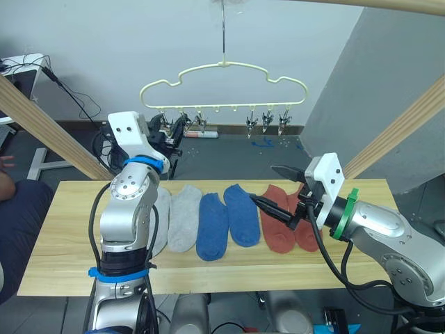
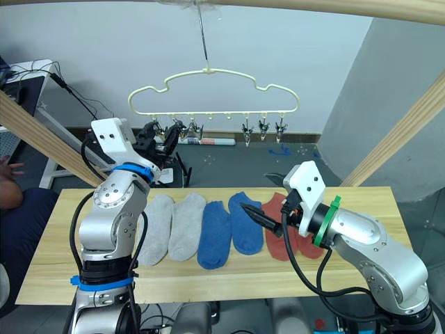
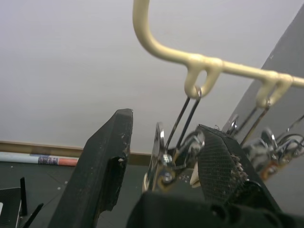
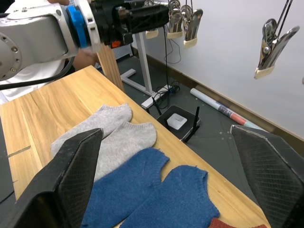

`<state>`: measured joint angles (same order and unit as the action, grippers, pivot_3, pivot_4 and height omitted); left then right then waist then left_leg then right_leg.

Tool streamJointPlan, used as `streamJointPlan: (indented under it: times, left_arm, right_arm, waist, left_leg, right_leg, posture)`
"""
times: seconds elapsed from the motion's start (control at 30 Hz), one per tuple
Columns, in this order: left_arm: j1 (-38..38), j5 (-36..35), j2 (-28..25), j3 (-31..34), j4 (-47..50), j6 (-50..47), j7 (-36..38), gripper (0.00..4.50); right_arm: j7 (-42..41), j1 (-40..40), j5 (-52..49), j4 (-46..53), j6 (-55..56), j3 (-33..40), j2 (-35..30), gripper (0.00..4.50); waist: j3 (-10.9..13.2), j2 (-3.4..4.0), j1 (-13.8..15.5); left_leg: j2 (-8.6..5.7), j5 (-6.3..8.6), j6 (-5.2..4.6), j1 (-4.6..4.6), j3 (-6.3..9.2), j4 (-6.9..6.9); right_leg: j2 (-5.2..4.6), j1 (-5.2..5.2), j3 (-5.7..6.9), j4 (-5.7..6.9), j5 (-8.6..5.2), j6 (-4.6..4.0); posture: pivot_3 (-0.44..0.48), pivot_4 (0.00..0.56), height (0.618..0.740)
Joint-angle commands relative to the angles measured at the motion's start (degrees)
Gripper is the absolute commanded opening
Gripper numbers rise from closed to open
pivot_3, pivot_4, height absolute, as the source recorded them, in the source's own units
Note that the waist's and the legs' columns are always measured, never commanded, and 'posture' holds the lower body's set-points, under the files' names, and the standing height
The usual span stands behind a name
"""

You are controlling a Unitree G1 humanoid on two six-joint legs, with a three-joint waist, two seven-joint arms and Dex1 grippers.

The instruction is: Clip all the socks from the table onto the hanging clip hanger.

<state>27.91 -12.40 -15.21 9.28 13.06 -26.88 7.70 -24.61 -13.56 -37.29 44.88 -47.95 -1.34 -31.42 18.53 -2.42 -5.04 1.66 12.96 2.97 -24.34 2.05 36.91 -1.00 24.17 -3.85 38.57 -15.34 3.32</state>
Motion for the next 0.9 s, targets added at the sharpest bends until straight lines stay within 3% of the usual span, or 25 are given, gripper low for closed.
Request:
streamJointPlan:
  times: [0.03,0.2,0.5,0.77,0.9]
  left_arm:
    - [0.8,0.1,0.2,0.6,1.3,1.1,-0.8,2.39]
    - [0.7,-0.1,0.4,0.7,1.4,1.2,-1.2,2.39]
    - [1.1,-0.3,0.6,0.8,1.1,1.9,-1.4,0.27]
    - [1.7,-0.7,0.3,0.9,1.1,0.5,-1.4,0.27]
    - [1.9,-2.7,-0.1,1.6,1.4,-1.5,-0.3,0.27]
  right_arm:
    - [0.4,0.6,-0.8,2.9,0.6,0.4,0.1,4.5]
    - [0.7,0.9,-0.5,2.9,0.8,0.1,0.2,4.5]
    - [1.0,1.2,-0.5,2.9,0.9,-0.1,0.2,4.5]
    - [1.7,1.0,-0.6,2.9,-0.5,0.3,-0.4,4.5]
    - [3.2,-2.1,-1.6,0.0,-11.0,-0.4,-4.2,4.5]
  waist:
    - [0.0,0.0,0.0]
    - [0.0,0.0,0.0]
    - [0.0,0.0,0.0]
    - [0.1,0.0,0.0]
    - [0.3,0.04,-0.1]
  left_leg:
    - [0.0,0.0,0.0,-0.01,0.01,0.0]
    - [-0.01,0.0,0.0,-0.04,0.08,0.0]
    - [-0.01,0.0,0.01,-0.07,0.12,0.01]
    - [-0.01,0.0,0.01,-0.09,0.14,0.0]
    - [-0.03,0.0,0.01,-0.1,0.15,0.02]
  right_leg:
    - [0.0,0.0,0.01,-0.01,0.01,-0.01]
    - [-0.01,0.01,0.07,-0.02,0.0,0.0]
    - [-0.01,0.01,0.11,-0.04,-0.01,0.02]
    - [-0.01,0.01,0.14,-0.05,-0.03,0.06]
    - [-0.03,0.0,0.14,-0.05,-0.03,0.06]
  posture:
    - [-0.172,0.347,0.74]
    - [-0.174,0.345,0.74]
    - [-0.174,0.348,0.74]
    - [-0.179,0.351,0.74]
    - [-0.185,0.358,0.74]
